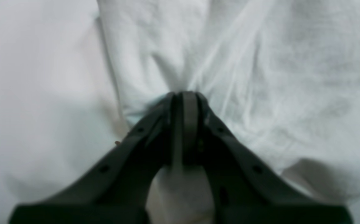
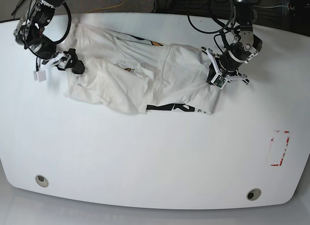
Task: Layout the t-shirt on the table in an organized manner, then fold the t-shirt properly
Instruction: 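Grasp the shirt end with the right gripper and lift it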
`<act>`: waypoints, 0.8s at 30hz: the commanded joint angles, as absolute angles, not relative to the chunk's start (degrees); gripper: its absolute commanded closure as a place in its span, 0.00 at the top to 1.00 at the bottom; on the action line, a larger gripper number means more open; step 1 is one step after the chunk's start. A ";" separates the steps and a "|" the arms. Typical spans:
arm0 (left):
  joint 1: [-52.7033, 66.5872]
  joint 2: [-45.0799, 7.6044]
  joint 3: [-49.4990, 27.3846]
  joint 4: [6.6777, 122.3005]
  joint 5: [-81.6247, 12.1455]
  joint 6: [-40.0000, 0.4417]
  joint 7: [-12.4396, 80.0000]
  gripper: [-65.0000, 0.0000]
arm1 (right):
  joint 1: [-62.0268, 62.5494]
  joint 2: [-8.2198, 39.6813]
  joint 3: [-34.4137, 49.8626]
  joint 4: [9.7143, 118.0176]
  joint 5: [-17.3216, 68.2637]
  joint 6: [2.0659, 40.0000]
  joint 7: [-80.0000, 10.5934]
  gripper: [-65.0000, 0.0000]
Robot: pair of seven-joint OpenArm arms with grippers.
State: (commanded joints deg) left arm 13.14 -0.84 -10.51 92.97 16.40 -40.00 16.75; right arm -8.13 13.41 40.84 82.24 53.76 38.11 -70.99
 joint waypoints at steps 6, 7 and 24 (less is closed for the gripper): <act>13.14 -0.84 -10.51 92.88 16.40 -40.00 16.75 0.04 | -8.13 12.00 39.34 82.24 53.76 38.11 -70.99 0.87; 13.14 -0.84 -10.51 92.88 16.40 -40.00 16.75 0.04 | -8.13 11.82 39.34 82.24 53.76 38.02 -70.99 0.87; 13.05 -0.84 -10.51 92.88 16.40 -40.00 16.75 0.04 | -7.78 11.56 35.47 82.07 53.67 37.93 -70.55 0.54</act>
